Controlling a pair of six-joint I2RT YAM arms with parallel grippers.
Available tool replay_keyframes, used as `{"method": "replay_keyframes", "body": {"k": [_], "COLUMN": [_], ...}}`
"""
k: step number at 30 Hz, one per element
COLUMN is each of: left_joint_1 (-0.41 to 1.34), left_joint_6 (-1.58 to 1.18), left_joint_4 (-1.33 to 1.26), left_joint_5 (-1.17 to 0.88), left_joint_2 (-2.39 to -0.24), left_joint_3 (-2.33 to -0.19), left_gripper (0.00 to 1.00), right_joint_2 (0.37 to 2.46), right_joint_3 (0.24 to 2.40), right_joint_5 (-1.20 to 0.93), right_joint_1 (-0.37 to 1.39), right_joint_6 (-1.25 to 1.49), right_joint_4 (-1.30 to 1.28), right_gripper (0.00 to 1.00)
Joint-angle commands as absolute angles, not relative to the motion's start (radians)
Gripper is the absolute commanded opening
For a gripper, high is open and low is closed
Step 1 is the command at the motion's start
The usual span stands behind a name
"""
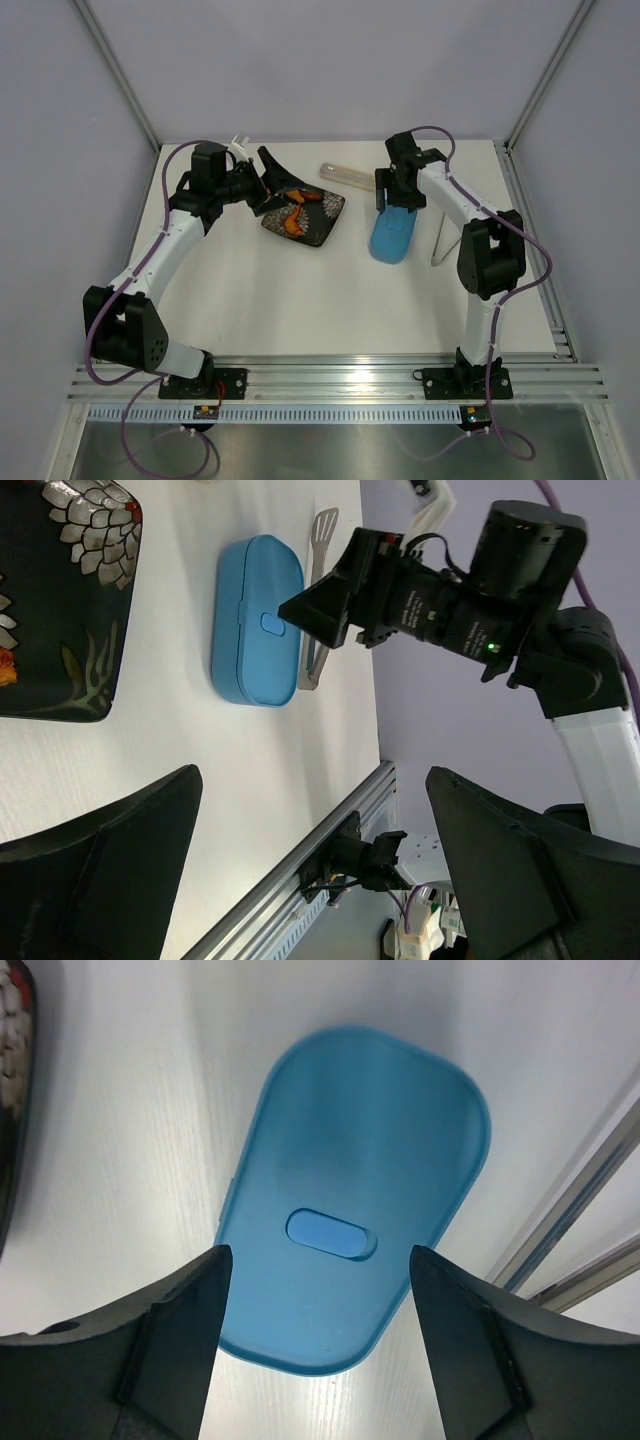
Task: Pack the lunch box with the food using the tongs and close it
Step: Close the box lid on the packing box.
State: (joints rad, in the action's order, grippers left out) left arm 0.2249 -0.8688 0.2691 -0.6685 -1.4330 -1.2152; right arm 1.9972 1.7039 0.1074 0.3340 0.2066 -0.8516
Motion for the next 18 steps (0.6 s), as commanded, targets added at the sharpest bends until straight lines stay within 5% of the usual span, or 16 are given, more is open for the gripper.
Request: {"method": "replay_keyframes", "body": {"k": [1, 18], "left_joint_1": [0.225, 0.225], "left_joint_6": [-0.865, -0.859], "left_joint_4": [0.239, 0.241], "left_joint_5": [-0.663, -0.672], "left_joint_2": [-1.419, -1.439], "left_joint_3": [-1.235, -1.241], "left_gripper": [0.99, 0.99], "right_joint_2": [1.956, 2.019], "right_joint_3": [1.779, 1.646], "right_joint_5": [0.152, 0.095], "right_joint_1": [0.339, 0.339], "right_joint_6": [0.224, 0.253], "right_joint_4": [-0.867, -0.822], "right_gripper": [0.79, 0.78]}}
